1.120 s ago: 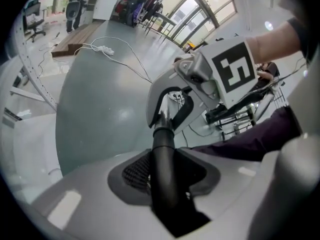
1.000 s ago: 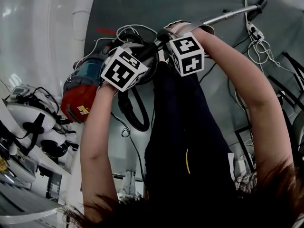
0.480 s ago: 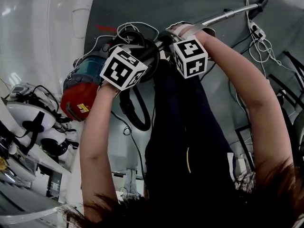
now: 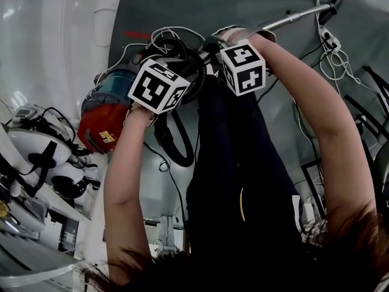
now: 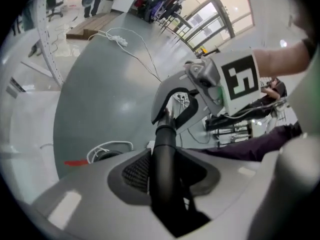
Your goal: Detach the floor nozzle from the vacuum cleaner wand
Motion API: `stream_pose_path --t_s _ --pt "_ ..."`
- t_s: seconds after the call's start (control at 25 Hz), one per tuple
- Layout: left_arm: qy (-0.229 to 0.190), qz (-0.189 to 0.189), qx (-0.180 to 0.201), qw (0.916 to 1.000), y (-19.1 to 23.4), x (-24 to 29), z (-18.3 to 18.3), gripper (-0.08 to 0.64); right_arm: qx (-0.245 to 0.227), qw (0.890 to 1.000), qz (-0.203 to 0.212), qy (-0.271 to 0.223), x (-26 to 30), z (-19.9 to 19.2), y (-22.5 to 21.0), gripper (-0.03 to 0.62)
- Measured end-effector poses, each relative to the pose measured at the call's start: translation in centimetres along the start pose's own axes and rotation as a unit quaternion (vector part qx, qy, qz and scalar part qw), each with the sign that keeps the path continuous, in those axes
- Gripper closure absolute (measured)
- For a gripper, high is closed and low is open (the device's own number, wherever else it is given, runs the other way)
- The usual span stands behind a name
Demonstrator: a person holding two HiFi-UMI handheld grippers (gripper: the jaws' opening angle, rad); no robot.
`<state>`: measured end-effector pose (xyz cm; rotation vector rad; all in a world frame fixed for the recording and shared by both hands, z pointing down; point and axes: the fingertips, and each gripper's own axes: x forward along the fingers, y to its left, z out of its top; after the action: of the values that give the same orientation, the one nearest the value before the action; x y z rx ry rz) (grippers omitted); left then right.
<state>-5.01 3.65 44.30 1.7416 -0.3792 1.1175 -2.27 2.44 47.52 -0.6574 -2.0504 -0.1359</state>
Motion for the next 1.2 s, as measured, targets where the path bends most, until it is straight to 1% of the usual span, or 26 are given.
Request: stream_pose_path --t_s 0.08,0.12,0.16,0.24,0.4,0.52,0.6,0.64,0.72,0.8,0.88,1.0,1.12,1.16,1.2 --pt "0.004 -0.040 -0.033 0.9986 -0.1 0.1 -0.3 0.407 -0.006 1.000 -0.021 -0.002 0.2 0.0 0.2 0.423" --pt "0.001 -0.052 -0.046 0.9976 -0.1 0.1 -0.4 0.407 -0.006 1.000 -0.029 -0.004 0.3 0.0 0.3 0.423" --pt "-0.004 -0.053 -0.050 0.9973 -0.1 0.1 -0.5 0.407 -0.004 0.999 -0.032 -0.004 0.5 0.0 0.3 0.423" --pt "-0.016 -0.035 -0.041 0.9984 0.0 0.1 -0.4 0.408 0.001 1.000 -0.022 -0.005 0.6 -0.2 0.3 0.422" --pt "-0.042 0.003 -0.026 0.9988 -0.1 -0.4 -0.2 0.408 0.015 1.000 0.026 -0.004 0.5 -0.1 0.4 0.420" --pt "-0.048 0.043 0.003 0.9979 -0.1 -0.7 0.0 0.408 0.030 0.997 0.066 0.007 0.3 -0.1 0.5 0.419" --pt "-0.052 0.057 0.014 0.9969 -0.1 -0.9 -0.1 0.408 0.034 0.996 0.076 0.008 0.1 -0.1 0.4 0.420" --pt "-0.055 0.054 0.009 0.9970 0.0 -1.0 -0.1 0.407 0.032 0.997 0.072 0.005 0.1 0.1 0.4 0.422" --pt "-0.052 0.032 -0.013 0.9980 0.1 -1.2 -0.4 0.406 0.026 0.998 0.052 -0.005 0.1 0.4 0.2 0.422" --pt "-0.039 0.003 -0.037 0.9985 0.1 -1.2 -0.8 0.405 0.016 0.999 0.030 -0.012 0.2 0.7 0.3 0.423" --pt "-0.024 -0.030 -0.064 0.9972 -0.1 -1.1 -1.4 0.405 0.008 1.000 0.014 -0.017 0.5 0.9 0.7 0.425" --pt "-0.015 -0.066 -0.106 0.9921 0.0 -1.1 -2.2 0.404 -0.002 1.000 0.001 -0.023 1.0 1.2 0.9 0.425" --pt "-0.019 -0.106 -0.158 0.9816 0.0 -1.2 -2.4 0.403 -0.010 0.999 -0.020 -0.023 1.0 1.2 0.9 0.425" --pt "-0.023 -0.117 -0.170 0.9783 0.0 -1.2 -2.3 0.403 -0.010 0.999 -0.026 -0.024 1.0 1.2 0.9 0.425" --pt "-0.028 -0.119 -0.172 0.9774 0.0 -1.3 -2.3 0.403 -0.008 0.999 -0.029 -0.024 1.1 1.2 0.9 0.425"
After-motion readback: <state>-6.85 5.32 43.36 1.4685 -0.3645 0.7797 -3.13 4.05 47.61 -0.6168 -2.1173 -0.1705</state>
